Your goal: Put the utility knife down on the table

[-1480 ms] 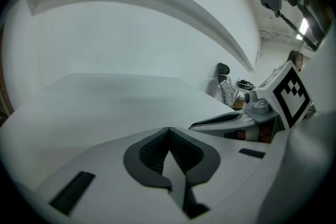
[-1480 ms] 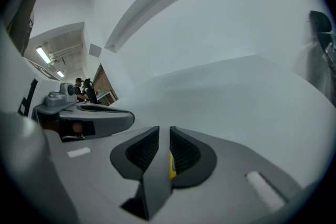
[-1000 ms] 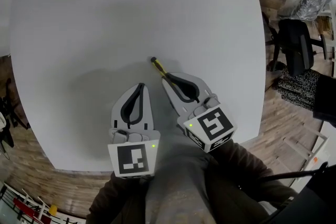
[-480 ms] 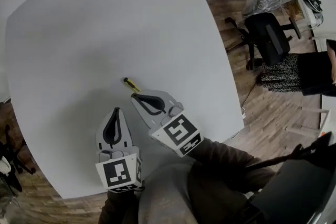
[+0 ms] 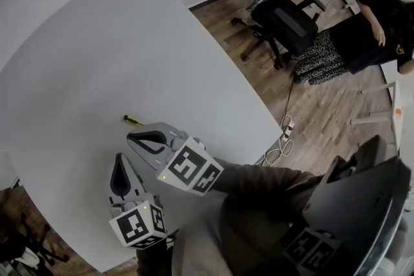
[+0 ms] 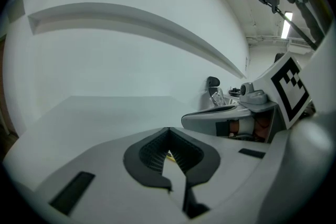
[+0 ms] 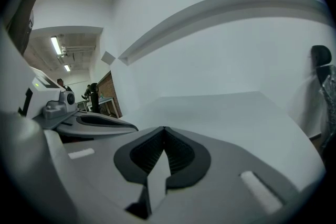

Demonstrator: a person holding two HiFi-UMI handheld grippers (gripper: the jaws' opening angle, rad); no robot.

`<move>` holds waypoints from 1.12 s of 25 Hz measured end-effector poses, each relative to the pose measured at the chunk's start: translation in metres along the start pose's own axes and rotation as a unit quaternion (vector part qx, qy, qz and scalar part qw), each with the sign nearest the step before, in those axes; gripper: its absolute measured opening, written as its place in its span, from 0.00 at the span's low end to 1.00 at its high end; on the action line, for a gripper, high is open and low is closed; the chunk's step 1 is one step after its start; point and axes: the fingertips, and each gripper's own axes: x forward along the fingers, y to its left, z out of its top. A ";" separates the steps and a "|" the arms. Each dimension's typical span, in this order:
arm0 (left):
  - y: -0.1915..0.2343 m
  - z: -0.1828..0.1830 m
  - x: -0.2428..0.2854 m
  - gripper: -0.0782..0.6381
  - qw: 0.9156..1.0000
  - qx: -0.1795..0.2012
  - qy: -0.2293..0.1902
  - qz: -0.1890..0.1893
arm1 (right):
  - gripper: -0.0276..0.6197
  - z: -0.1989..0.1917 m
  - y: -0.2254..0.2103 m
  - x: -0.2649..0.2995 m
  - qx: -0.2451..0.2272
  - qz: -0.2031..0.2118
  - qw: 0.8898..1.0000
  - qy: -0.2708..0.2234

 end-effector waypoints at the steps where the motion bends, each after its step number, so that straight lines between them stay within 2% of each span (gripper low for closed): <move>1: -0.001 0.002 -0.002 0.11 1.000 0.001 -0.003 0.000 | 0.05 0.002 0.002 -0.002 -0.003 0.000 1.000 -0.003; 11: -0.016 0.004 -0.023 0.11 1.000 0.006 -0.015 0.009 | 0.05 0.007 0.017 -0.024 -0.017 0.013 1.000 -0.020; 20: -0.005 0.007 -0.021 0.11 1.000 0.018 -0.008 0.002 | 0.05 0.012 0.019 -0.009 -0.018 0.015 1.000 -0.021; 28: 0.008 0.010 -0.020 0.11 1.000 0.014 -0.012 0.011 | 0.05 0.012 0.020 0.001 -0.016 0.015 1.000 -0.023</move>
